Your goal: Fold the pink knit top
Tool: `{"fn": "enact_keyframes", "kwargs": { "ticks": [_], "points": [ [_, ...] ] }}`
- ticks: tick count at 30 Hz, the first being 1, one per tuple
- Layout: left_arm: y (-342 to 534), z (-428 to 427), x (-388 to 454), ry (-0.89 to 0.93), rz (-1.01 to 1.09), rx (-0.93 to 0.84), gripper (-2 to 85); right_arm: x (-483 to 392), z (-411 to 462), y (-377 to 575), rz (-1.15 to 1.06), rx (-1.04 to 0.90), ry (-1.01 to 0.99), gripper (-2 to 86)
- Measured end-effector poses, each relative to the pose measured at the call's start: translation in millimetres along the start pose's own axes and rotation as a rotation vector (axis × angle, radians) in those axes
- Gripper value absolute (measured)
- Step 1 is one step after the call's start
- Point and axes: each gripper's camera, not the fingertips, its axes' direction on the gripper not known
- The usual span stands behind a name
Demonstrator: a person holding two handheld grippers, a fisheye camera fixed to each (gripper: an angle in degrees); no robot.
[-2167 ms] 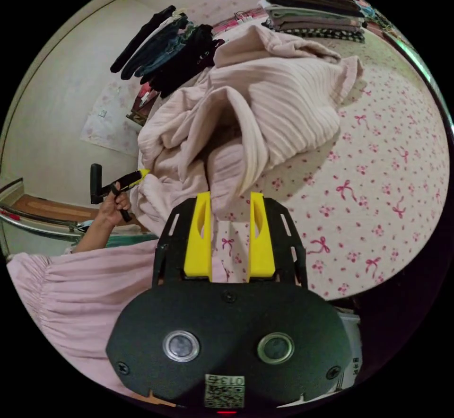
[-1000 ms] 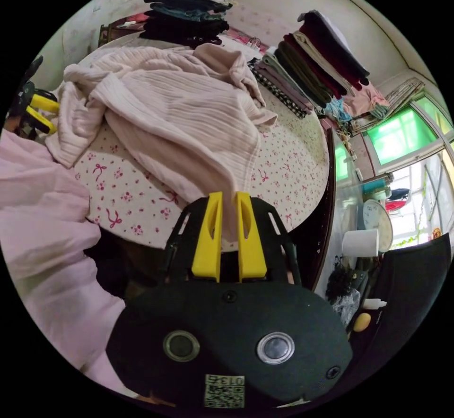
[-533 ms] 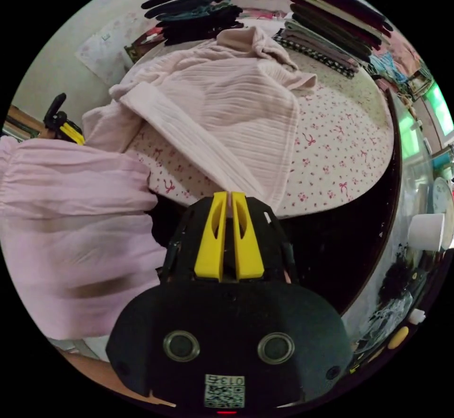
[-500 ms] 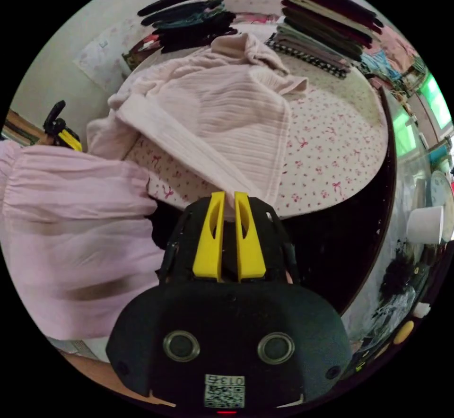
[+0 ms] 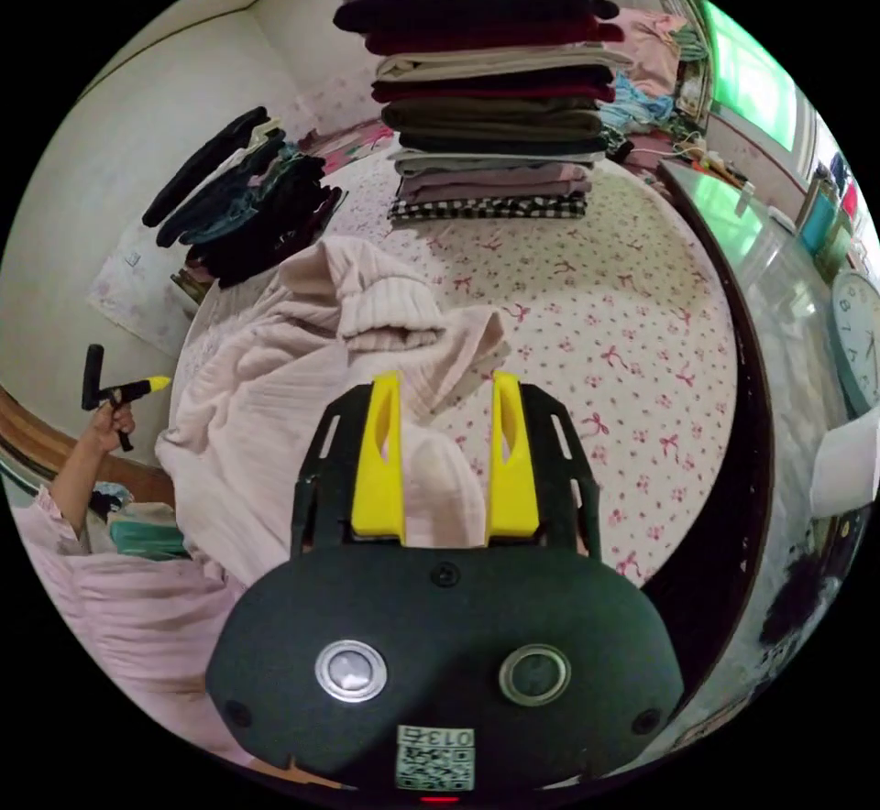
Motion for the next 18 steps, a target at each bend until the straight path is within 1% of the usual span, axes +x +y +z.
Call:
{"fn": "enact_keyframes", "kwargs": {
  "ticks": [4, 6, 7, 9, 10, 12, 14, 16, 18],
  "points": [
    [-41.2, 54.9, -6.3, -0.022, -0.014, -0.113, 16.5, 6.8, 34.4, -37.2, 0.002, -0.069, 0.030, 15.8],
    [-50.9, 75.6, -11.1, -0.010, -0.037, -0.177, 16.3, 14.0, 57.5, -53.2, 0.013, -0.139, 0.077, 16.1],
    [-53.2, 81.2, -11.6, -0.017, -0.045, -0.162, 15.6, 15.2, 63.9, -56.0, 0.013, -0.165, 0.089, 16.0],
    [-54.8, 84.9, -9.1, -0.045, -0.045, -0.146, 13.0, 16.2, 84.4, -62.8, 0.014, -0.231, 0.079, 14.0],
    [-54.2, 87.4, -5.5, -0.096, -0.028, -0.153, 10.0, 15.1, 87.3, -63.8, 0.009, -0.235, 0.063, 12.8],
    [-51.7, 89.7, 0.9, -0.131, 0.024, -0.166, 7.3, 5.8, 91.6, -65.6, -0.047, -0.231, 0.031, 7.4],
    [-49.1, 83.0, 7.2, -0.152, 0.052, -0.148, 6.2, -4.0, 88.0, -66.1, -0.110, -0.235, 0.032, 4.7],
    [-45.9, 48.7, 16.5, -0.154, 0.077, -0.051, 5.7, -15.3, 73.3, -66.4, -0.177, -0.212, 0.087, 3.5],
    [-43.1, 5.5, 22.8, -0.126, 0.099, 0.057, 5.6, -27.6, 25.7, -66.1, -0.249, -0.050, 0.118, 2.4]
  ]
}}
